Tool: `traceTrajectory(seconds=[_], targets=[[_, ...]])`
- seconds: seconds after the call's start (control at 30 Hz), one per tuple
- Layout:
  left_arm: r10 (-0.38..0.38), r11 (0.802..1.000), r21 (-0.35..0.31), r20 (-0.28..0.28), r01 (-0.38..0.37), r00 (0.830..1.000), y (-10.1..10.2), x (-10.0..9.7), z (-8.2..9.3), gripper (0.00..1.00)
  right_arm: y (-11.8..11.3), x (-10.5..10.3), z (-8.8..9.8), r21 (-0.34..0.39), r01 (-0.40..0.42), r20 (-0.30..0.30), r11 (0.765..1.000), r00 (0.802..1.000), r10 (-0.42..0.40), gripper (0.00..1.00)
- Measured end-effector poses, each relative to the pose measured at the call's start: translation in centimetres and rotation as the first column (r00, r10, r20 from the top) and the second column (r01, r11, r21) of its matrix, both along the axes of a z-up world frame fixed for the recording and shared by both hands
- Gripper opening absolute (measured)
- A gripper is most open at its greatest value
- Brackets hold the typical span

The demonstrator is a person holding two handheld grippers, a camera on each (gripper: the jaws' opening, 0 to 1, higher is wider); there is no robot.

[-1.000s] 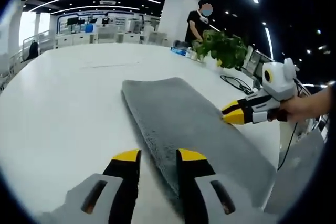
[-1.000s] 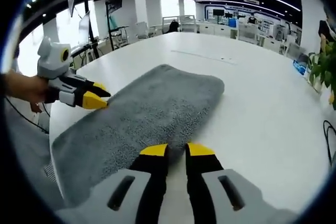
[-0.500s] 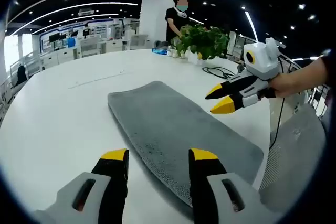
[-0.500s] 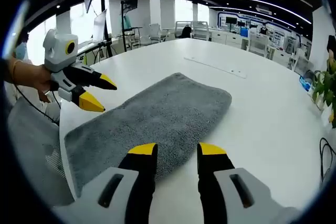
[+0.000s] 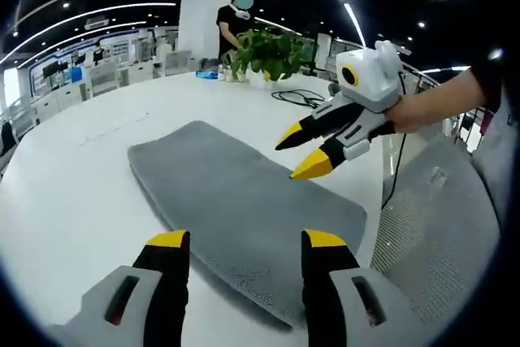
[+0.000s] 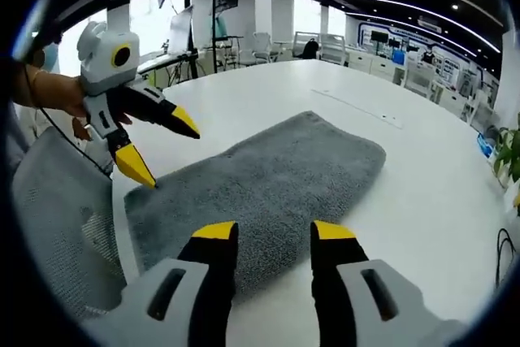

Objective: Fold the towel on the table until its edges align and the towel forms a compact rectangular stack.

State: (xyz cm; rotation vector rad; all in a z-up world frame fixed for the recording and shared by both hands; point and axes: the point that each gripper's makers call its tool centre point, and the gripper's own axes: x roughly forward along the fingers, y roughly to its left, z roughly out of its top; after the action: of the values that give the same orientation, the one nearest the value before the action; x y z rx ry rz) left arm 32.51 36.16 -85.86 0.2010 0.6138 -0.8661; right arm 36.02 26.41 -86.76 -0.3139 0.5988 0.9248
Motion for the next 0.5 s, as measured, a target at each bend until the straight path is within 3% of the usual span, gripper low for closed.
traceTrajectory(seconds=[0.1,0.17,0.5], targets=[[-0.032,0.998,0.049,-0.042,0.034,0.999,0.1,-1.2,-1.2,0.59,0.2,-0.9,-0.1,-0.009,-0.021,-0.008,1.0,1.0,0.021,0.37],[-0.048,0.996,0.075,-0.041,0.051,0.998,0.1,-1.7,-1.7,0.59,0.2,-1.3,-0.3,-0.011,-0.029,-0.017,1.0,0.999,0.029,0.37],[-0.142,0.982,0.118,-0.076,0.15,0.987,-0.7,-4.5,-2.6,0.6,0.3,-3.7,-1.2,-0.013,-0.063,-0.064,0.998,0.996,0.062,0.44]])
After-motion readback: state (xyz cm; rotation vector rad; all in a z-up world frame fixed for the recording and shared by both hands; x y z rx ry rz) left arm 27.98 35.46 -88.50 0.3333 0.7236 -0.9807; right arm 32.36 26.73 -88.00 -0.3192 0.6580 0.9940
